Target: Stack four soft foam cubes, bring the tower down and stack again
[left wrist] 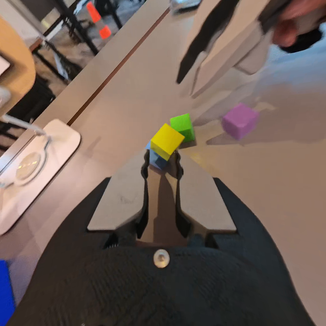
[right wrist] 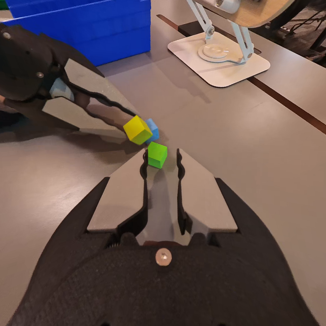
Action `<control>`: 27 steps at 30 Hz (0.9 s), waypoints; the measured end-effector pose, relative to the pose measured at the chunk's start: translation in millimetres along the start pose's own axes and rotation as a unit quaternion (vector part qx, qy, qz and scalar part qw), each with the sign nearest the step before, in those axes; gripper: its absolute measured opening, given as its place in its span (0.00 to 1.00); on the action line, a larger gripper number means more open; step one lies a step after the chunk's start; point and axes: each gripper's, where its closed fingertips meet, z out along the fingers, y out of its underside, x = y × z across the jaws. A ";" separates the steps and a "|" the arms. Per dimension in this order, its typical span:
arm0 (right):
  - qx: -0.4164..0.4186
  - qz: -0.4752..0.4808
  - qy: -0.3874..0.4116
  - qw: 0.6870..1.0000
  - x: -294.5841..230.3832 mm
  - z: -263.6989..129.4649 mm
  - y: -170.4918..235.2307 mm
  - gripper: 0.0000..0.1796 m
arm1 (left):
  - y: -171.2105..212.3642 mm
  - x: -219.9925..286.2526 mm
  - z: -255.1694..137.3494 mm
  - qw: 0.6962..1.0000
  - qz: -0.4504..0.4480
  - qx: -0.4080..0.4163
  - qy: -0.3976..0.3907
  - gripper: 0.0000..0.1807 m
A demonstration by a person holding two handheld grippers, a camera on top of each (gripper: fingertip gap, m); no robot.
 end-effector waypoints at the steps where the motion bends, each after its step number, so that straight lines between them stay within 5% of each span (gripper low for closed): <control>1: -0.001 0.000 0.002 1.000 0.7 0.3 0.7 0.16 | 2.3 -1.2 2.3 1.000 -0.007 -0.009 0.002 0.16; 9: -0.006 -0.004 0.003 1.000 -0.5 2.5 1.6 0.16 | 10.4 11.8 12.9 0.997 0.061 -0.050 -0.004 0.27; 13: -0.007 -0.004 -0.002 1.000 -2.2 3.3 2.5 0.16 | 8.9 28.2 8.7 0.994 0.100 -0.037 0.025 0.19; 27: -0.063 0.020 0.035 0.997 0.1 27.3 20.6 0.20 | 9.1 42.9 1.0 0.991 0.116 -0.025 0.065 0.17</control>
